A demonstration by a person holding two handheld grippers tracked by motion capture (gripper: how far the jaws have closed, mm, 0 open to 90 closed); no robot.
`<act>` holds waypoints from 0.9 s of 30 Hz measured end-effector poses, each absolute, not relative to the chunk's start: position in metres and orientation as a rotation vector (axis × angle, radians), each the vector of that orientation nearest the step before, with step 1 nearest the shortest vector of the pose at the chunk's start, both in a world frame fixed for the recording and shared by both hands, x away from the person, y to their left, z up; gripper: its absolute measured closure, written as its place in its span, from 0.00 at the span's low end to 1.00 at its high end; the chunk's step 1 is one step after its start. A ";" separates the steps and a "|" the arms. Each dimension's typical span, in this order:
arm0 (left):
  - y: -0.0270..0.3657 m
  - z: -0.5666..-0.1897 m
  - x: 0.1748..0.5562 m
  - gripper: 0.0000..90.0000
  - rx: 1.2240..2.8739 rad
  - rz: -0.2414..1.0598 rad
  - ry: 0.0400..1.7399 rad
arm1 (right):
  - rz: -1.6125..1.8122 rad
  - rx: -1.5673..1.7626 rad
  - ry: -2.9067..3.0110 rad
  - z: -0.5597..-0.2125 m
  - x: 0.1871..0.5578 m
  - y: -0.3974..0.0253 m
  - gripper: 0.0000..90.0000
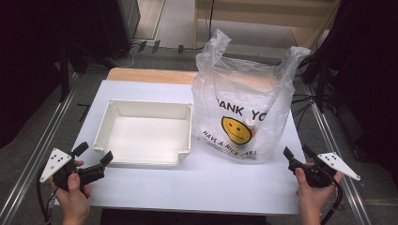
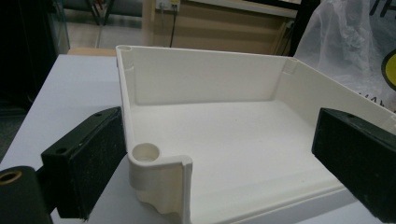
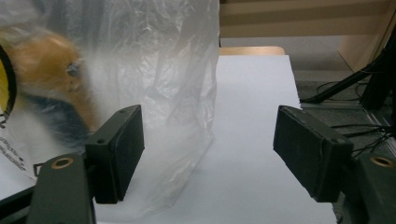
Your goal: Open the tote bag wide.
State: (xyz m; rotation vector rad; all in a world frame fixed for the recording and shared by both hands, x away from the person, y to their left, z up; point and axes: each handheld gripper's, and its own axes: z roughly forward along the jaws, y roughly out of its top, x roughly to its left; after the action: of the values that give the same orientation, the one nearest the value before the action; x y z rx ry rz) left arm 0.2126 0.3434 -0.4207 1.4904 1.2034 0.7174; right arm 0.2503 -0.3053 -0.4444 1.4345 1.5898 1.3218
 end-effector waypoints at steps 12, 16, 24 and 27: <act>0.331 -0.416 0.215 0.03 1.502 0.698 1.173 | 1.412 1.352 1.644 -0.413 0.259 -0.287 0.23; 0.321 -0.413 0.220 0.03 1.527 0.692 1.167 | 1.461 1.335 1.657 -0.400 0.267 -0.281 0.21; 0.295 -0.408 0.232 0.05 1.557 0.659 1.131 | 1.459 1.296 1.688 -0.386 0.288 -0.263 0.20; 0.289 -0.405 0.234 0.05 1.565 0.651 1.113 | 1.469 1.317 1.692 -0.383 0.294 -0.262 0.18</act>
State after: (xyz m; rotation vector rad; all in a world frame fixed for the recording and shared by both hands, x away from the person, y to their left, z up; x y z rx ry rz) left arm 0.2336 0.2889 -0.4050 1.5654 1.1132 0.6514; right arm 0.2943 -0.2624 -0.3834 1.3169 1.6916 1.4688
